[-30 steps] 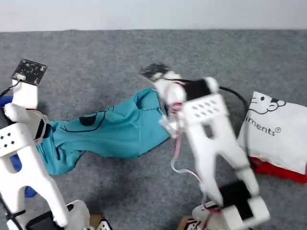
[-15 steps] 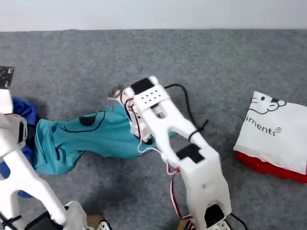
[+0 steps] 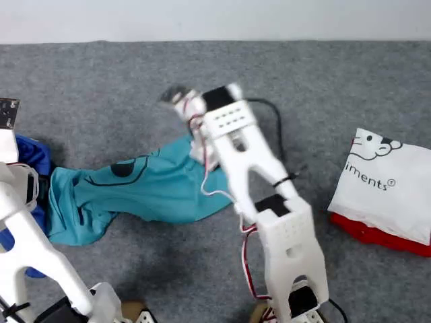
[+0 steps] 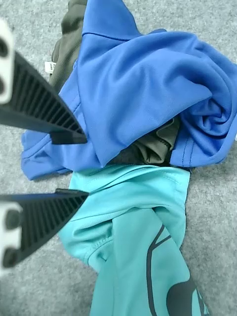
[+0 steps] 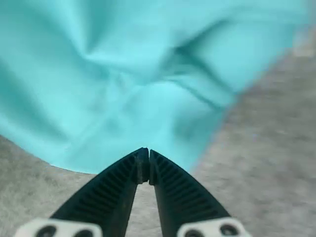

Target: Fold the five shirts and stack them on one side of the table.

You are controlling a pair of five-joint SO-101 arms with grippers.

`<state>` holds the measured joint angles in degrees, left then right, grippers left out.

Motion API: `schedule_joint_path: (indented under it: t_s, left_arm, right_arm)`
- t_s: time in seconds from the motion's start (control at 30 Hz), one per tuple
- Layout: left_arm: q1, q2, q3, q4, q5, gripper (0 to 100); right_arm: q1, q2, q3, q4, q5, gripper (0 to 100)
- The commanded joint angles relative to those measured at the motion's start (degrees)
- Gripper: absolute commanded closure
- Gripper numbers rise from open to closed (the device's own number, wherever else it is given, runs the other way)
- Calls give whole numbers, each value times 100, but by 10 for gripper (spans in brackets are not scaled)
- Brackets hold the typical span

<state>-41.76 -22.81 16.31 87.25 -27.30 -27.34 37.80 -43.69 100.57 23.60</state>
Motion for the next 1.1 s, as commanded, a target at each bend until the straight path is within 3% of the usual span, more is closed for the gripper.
schedule_joint_path:
  t_s: [0.0, 0.07, 0.27, 0.47, 0.63, 0.9, 1.07]
  left_arm:
    - [9, -141, -22, -105, 44, 848]
    - [9, -141, -22, -105, 44, 848]
    - [9, -141, -13, -79, 44, 848]
    - [9, -141, -13, -70, 44, 848]
    - [18, -176, 180, -97, 44, 848]
    - [18, -176, 488, -97, 44, 848]
    - [123, -185, 479, -105, 44, 848]
  right_arm:
    - [268, -514, -352, 224, 114, 987]
    - [259, -479, -360, 215, 114, 967]
    - [224, -66, -378, -303, 70, 741]
    - [110, 453, -378, -971, 105, 734]
    - [4, 840, -378, -1464, 114, 734]
    - [-233, 1200, -378, -1429, 352, 745]
    - [-207, 1235, -378, -1156, 958, 987]
